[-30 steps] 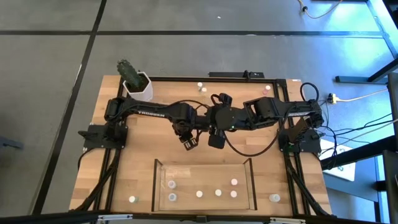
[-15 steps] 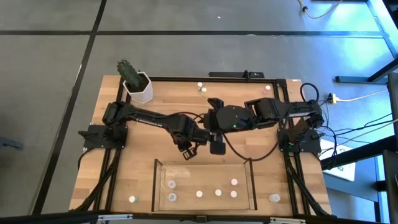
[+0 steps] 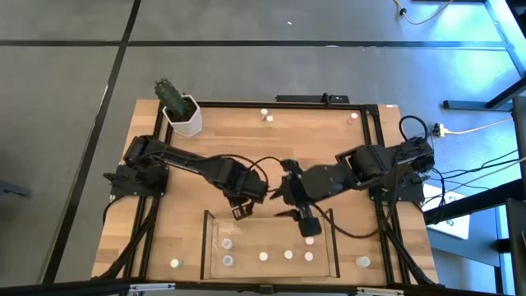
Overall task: Pick and place medicine bottles onto shelf by color
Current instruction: Put the bottom yellow pill bottle on the shelf aligned with the other yellow pill bottle
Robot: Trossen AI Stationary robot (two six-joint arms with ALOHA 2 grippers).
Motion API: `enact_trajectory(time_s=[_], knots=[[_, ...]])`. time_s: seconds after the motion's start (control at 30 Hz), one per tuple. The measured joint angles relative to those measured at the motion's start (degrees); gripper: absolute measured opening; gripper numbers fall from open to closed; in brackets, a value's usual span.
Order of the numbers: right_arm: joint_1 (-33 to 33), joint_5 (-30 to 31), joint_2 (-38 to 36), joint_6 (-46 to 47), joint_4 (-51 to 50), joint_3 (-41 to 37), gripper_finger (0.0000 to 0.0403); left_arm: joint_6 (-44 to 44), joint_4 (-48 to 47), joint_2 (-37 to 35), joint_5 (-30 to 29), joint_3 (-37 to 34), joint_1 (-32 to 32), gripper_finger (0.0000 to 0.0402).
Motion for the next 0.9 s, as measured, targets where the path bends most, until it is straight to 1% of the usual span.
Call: enact_trajectory(time_s=[0.07, 0.13, 0.3, 0.47, 0.73, 0.9], knots=[[1.22, 0.04, -0.02, 0.47, 0.2, -0.01, 0.0207, -0.45, 0.64, -0.4, -1.31, 0.21, -1.44, 0.0111], [2.34, 0.09, -0.17, 0.67, 0.34, -0.01, 0.0207, -0.49, 0.66, -0.43, -0.93, 1.14, -2.85, 0.0111], [4.11, 0.17, -0.24, 1.74, 0.63, -0.01, 0.0207, 0.53, 0.75, -0.51, -0.99, 5.37, -5.74, 0.0111], [5.82, 0.2, -0.24, 1.67, 0.44, -0.01, 0.0207, 2.32, 1.23, -0.54, -2.6, 9.45, -8.24, 0.0111], [7.12, 0.13, -0.24, 0.23, 0.31, -0.01, 0.0207, 5.41, 7.55, -0.26, -3.56, 9.97, -10.83, 0.0111], [7.1, 0.13, -0.24, 0.12, 0.11, -0.01, 0.0207, 6.55, 8.29, 0.46, -3.93, 10.02, -11.1, 0.0111]])
